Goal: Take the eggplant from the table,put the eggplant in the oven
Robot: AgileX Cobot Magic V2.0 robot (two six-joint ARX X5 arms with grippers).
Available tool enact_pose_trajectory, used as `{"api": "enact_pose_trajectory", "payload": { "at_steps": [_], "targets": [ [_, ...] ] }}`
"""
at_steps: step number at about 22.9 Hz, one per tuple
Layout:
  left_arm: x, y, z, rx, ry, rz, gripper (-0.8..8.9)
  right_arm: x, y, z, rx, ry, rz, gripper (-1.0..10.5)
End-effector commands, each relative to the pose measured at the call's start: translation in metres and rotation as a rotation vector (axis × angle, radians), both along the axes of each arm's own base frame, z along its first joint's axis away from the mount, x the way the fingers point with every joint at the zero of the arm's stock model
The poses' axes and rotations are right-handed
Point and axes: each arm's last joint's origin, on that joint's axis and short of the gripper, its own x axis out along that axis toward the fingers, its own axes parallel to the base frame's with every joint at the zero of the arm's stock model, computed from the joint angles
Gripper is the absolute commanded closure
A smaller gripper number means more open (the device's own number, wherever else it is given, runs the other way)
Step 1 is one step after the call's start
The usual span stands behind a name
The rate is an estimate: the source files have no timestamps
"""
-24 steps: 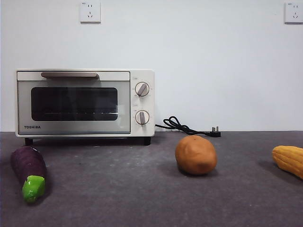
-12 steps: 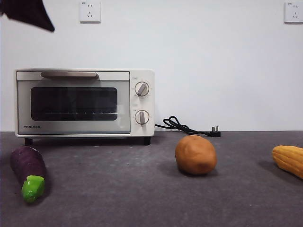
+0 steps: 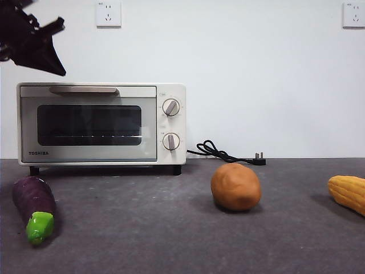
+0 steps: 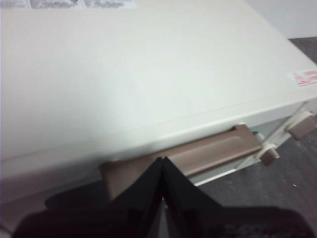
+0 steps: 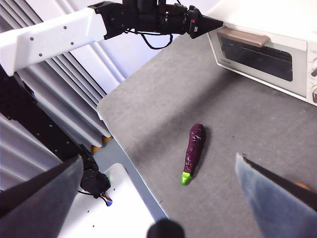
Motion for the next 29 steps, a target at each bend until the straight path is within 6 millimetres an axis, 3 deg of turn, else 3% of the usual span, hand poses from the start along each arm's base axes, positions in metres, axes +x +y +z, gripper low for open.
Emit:
{"api": "enact_pose_trajectory", "payload": {
  "at_steps": [1,11,29],
  "targets": [
    [0.008,0.002,-0.009,0.008,-0.002,-0.009,8.19,0.004,0.002,-0.002,-0.014,0.004,0.001,3.1],
    [0.023,0.003,-0.040,0.003,0.083,-0.013,8.19,0.021,0.010,-0.011,-0.042,0.060,0.001,3.2],
    [0.011,-0.016,-0.053,-0.047,0.268,-0.116,8.19,0.026,0.012,-0.013,-0.053,0.049,0.010,3.2]
  ]
}}
